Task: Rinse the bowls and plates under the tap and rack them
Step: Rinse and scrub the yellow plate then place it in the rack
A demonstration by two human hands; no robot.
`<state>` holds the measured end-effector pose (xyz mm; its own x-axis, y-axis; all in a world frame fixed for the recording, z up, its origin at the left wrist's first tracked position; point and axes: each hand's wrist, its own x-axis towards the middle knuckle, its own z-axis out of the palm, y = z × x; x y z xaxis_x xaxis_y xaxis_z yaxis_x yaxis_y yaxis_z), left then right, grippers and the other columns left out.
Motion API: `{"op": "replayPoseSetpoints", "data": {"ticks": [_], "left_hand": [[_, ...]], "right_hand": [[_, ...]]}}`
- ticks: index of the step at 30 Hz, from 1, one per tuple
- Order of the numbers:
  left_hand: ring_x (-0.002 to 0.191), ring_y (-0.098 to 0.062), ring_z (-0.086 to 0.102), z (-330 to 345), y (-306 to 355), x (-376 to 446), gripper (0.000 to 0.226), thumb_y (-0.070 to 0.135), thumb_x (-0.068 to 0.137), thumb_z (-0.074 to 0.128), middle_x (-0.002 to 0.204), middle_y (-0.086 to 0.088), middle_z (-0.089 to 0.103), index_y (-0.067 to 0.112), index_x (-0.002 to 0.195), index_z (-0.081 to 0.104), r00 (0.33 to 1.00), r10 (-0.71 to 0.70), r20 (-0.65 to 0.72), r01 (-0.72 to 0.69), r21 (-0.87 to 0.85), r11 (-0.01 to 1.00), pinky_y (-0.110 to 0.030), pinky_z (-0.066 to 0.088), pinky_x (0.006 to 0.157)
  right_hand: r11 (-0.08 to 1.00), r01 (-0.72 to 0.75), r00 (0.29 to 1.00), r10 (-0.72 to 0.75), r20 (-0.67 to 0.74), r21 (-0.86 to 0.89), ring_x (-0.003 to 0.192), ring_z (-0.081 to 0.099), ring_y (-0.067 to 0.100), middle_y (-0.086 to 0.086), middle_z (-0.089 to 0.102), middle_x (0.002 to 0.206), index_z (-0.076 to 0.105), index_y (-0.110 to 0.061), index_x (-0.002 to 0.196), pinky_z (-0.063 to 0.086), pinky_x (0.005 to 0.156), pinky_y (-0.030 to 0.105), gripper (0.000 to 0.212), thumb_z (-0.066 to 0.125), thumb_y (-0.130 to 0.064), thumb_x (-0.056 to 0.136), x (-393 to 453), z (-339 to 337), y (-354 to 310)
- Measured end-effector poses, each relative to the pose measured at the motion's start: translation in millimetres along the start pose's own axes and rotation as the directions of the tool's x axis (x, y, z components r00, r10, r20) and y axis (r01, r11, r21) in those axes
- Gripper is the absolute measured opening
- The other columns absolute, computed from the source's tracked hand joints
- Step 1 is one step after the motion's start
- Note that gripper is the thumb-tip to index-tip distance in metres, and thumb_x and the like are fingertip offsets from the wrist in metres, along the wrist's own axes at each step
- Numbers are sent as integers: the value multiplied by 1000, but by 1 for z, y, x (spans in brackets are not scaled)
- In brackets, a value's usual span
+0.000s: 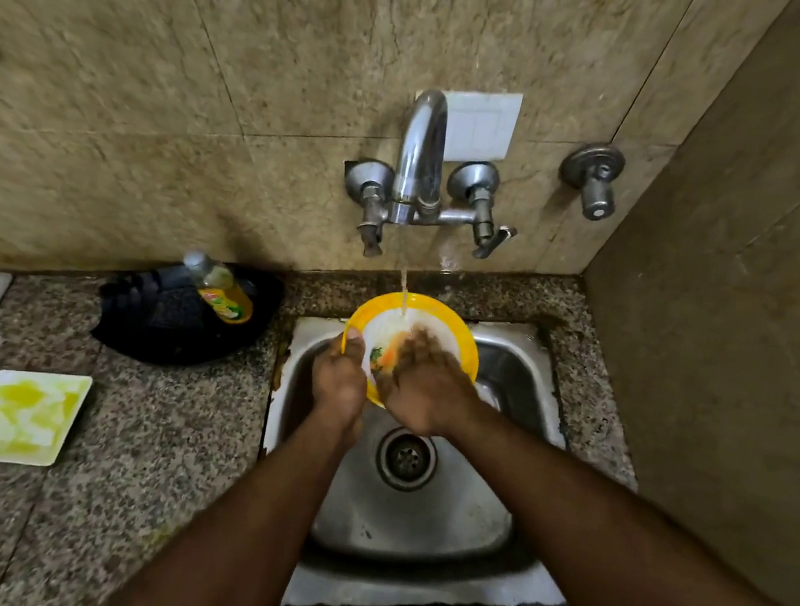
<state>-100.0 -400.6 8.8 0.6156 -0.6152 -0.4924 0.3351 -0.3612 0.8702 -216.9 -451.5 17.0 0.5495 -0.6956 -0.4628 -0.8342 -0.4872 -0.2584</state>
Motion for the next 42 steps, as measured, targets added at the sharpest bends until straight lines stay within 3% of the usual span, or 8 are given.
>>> {"op": "replayPoseSetpoints", "data": {"ticks": [4,10,15,20,27,33,39,42], "left_hand": [[104,-26,72,6,-22,30,39,72,83,54,104,0,77,41,92,77,998,28,57,-28,-10,1000,-58,57,95],[111,-31,72,6,-11,37,49,55,96,57,118,-11,75,15,120,70,996,13,83,-2,-138,990,-56,54,102],[120,-34,66,-1,-3,33,56,55,99,57,133,-10,69,14,137,63,998,43,36,-38,-109,993,-57,53,103],[125,-26,62,13,16,10,50,47,103,55,137,-8,66,12,138,62,987,158,39,-156,-32,987,-50,50,109],[110,-26,70,12,9,10,47,48,100,57,110,-2,75,9,121,72,949,297,-109,-298,1,954,-53,56,100],[98,-25,73,21,15,-6,41,40,104,55,102,-10,77,5,110,74,902,415,-119,-411,56,910,-46,60,90],[93,-27,73,8,12,10,49,52,99,52,96,-8,77,10,103,75,863,442,-246,-420,139,897,-46,60,86],[96,-25,72,4,8,3,38,45,101,54,96,-2,75,14,110,76,898,383,-217,-374,83,924,-46,59,91]], "right_hand": [[990,83,997,-81,-19,118,156,-13,30,11,-10,170,3,-16,164,0,126,51,67,22,-45,107,20,0,-8],[907,344,939,-335,-78,243,156,17,19,7,23,168,32,-13,159,11,127,37,59,39,-34,104,-3,-4,-7],[936,318,937,-335,-102,-150,129,56,31,7,62,140,59,-21,136,40,111,39,46,46,-41,97,-30,-14,38],[854,166,979,-202,-19,-494,147,34,33,18,44,154,44,-6,149,6,127,47,71,59,-37,88,-29,-19,38],[998,63,985,-65,-158,-14,108,62,32,8,70,110,67,-14,107,47,99,34,46,64,-39,69,-52,7,-19],[916,-86,994,55,-91,-392,154,16,37,21,29,163,40,-6,152,3,126,50,83,61,-50,86,-30,0,0],[992,1,988,-20,-152,-124,156,11,33,17,21,167,28,-8,159,5,127,47,92,53,-47,79,-36,24,-8],[991,-99,986,110,-126,88,156,-11,35,13,-11,170,6,-12,163,8,126,49,92,40,-46,85,-25,16,14]]}}
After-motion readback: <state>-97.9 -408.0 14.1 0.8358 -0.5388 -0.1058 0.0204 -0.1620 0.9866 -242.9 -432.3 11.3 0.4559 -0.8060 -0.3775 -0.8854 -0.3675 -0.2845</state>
